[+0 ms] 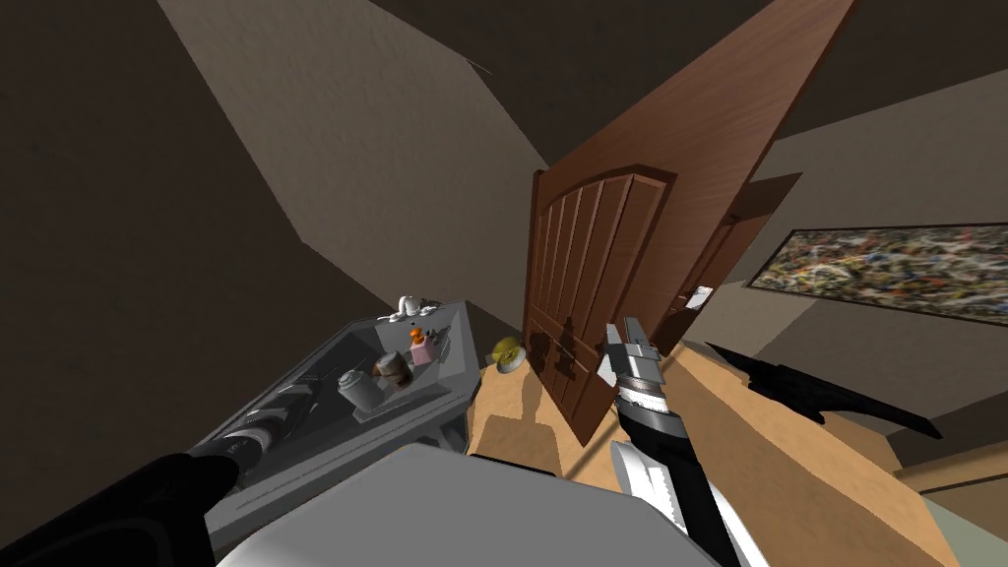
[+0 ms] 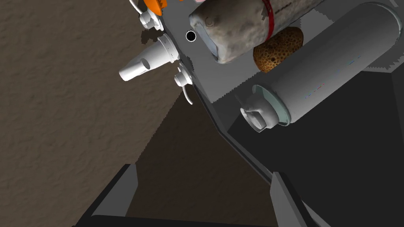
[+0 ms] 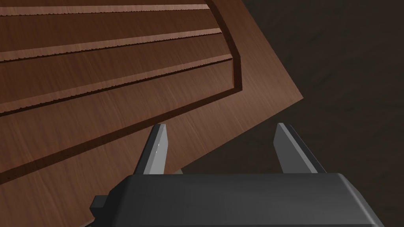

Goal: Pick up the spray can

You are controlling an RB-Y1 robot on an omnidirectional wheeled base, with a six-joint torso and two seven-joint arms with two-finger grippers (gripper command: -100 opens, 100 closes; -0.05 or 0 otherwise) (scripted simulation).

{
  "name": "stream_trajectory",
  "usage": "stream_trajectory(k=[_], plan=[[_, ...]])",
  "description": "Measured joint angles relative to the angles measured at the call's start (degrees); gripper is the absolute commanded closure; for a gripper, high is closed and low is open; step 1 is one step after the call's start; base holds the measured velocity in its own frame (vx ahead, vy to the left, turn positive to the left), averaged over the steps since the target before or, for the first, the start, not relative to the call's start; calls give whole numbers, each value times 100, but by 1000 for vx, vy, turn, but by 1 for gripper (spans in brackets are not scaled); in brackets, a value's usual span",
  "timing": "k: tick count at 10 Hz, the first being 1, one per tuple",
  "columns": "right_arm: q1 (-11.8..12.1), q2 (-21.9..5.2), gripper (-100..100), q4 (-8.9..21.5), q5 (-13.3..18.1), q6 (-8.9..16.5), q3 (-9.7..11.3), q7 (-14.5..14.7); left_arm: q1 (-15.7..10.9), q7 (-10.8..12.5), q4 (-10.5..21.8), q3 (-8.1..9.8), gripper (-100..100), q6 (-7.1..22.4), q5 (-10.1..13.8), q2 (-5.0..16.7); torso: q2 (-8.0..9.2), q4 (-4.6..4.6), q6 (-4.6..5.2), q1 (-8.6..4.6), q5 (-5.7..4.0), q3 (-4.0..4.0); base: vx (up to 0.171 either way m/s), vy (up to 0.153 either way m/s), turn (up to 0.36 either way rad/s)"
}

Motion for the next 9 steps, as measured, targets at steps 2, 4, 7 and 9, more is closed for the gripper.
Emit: stream_trajectory(k=[2, 4, 7, 9], plan=[[0, 0, 0, 0, 0, 0, -1, 0, 26, -29, 47, 73, -100, 262, 91, 62, 14, 3, -3, 14, 3, 8, 45, -7, -64], [0, 0, 0, 0, 0, 0, -1, 0, 162, -59, -4, 218, -100, 575, 259, 111, 7, 1, -2, 12, 3, 4, 66, -19, -139], [0, 0, 0, 0, 0, 0, 0, 0, 292, -123, -36, 419, -100, 1129, 487, 228, 1, 0, 0, 7, 1, 0, 74, -21, -112], [0, 0, 0, 0, 0, 0, -1, 0, 431, -193, -39, 528, -100, 1472, 671, 300, -1, -1, -1, 11, 2, -1, 77, -11, -104]])
